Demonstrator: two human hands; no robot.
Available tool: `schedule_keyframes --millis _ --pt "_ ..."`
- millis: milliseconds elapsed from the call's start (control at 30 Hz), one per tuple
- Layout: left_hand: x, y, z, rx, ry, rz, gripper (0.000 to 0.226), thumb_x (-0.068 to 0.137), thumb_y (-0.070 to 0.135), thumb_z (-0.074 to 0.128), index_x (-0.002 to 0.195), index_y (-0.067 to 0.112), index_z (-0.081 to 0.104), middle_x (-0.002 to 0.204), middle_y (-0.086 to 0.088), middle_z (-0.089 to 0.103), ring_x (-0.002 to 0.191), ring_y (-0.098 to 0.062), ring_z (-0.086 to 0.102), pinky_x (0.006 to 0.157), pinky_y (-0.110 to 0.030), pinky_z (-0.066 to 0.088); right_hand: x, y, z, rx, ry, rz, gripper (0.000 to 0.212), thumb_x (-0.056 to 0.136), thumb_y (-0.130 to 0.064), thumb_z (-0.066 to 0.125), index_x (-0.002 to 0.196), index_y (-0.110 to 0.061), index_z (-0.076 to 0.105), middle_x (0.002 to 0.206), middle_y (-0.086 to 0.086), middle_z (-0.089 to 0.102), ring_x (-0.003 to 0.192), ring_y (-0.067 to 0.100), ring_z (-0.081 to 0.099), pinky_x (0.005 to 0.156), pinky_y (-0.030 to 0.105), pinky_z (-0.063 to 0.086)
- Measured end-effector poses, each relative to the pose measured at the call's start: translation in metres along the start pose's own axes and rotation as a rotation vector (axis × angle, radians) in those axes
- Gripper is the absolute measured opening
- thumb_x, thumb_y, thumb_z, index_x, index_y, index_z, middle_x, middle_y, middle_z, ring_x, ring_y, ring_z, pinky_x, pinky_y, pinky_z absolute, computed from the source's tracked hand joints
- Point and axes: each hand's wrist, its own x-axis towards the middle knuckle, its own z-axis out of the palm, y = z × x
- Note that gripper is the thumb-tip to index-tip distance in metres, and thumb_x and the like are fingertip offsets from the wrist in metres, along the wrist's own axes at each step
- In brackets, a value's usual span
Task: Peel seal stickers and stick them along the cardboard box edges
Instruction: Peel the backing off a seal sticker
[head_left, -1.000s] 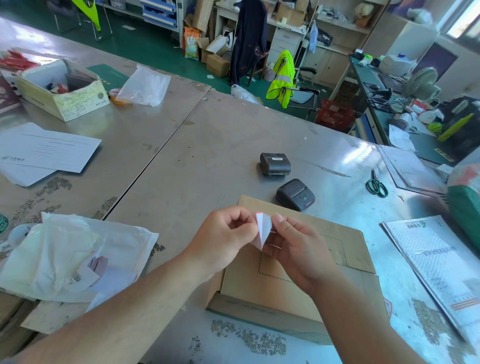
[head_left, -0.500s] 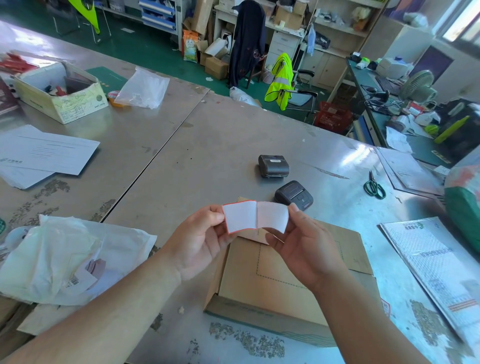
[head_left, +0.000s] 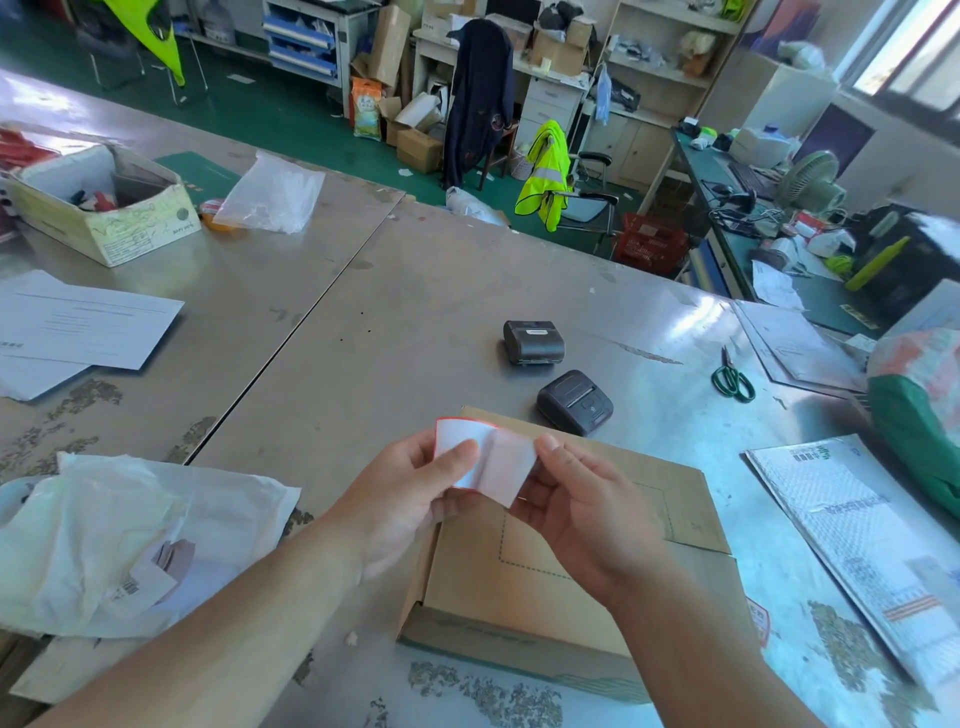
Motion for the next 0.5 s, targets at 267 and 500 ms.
schedule_keyframes --millis 267,500 --pt "-0.002 0.0 -0.001 -0.253 0.102 -0.028 0.027 0.097 0.003 0.045 0.116 -0.001 0.064 0.103 -0.017 0.071 0.083 -0.023 0.069 0.067 -0.031 0.06 -0.001 -0.005 -0.01 0.109 -0.058 0.015 0.03 0.088 -0.03 0.055 0.098 -0.007 0.072 0.104 0.017 0.074 0.09 0.027 0.068 0.078 0.036 0.052" --pt "-0.002 -0.002 -0.006 -0.304 0.137 -0.03 0.017 0.096 -0.005 0.037 0.102 0.001 0.052 0.12 -0.03 0.064 0.092 -0.037 0.065 0.072 -0.041 0.06 -0.002 -0.002 -0.015 0.198 -0.047 0.032 0.025 0.084 -0.028 0.058 0.092 -0.007 0.069 0.089 0.012 0.074 0.074 0.021 0.071 0.074 0.036 0.048"
